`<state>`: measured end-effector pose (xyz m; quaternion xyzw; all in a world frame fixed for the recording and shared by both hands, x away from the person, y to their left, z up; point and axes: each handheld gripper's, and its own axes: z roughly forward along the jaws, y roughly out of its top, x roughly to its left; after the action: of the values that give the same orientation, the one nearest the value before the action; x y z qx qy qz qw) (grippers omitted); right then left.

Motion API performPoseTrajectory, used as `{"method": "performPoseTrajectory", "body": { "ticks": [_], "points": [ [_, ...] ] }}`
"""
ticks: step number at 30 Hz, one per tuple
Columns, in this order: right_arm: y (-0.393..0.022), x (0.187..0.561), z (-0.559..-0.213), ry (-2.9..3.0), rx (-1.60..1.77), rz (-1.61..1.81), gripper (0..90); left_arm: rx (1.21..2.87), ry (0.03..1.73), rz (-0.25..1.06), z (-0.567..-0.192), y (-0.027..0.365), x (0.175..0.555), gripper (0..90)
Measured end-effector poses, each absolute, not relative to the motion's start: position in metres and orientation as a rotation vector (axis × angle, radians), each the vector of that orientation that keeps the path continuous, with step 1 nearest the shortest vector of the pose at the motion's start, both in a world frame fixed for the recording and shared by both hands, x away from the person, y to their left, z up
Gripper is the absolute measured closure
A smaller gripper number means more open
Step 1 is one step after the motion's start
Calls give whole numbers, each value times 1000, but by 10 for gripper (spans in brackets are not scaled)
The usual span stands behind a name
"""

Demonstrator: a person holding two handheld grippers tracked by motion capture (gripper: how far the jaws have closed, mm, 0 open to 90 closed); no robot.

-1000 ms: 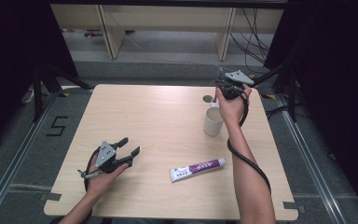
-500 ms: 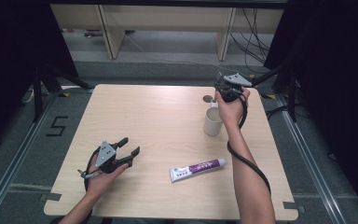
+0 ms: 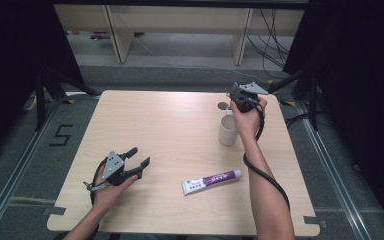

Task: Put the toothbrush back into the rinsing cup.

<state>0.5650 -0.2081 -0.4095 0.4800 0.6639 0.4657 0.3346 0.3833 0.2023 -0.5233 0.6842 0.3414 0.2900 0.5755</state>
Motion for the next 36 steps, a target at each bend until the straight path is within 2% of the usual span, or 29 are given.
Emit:
{"method": "performPoseTrajectory", "body": {
  "ticks": [36],
  "points": [
    [-209, 570, -430, 1805, 1291, 1145, 829, 1603, 800, 679, -523, 202, 383, 368]
  ]
}}
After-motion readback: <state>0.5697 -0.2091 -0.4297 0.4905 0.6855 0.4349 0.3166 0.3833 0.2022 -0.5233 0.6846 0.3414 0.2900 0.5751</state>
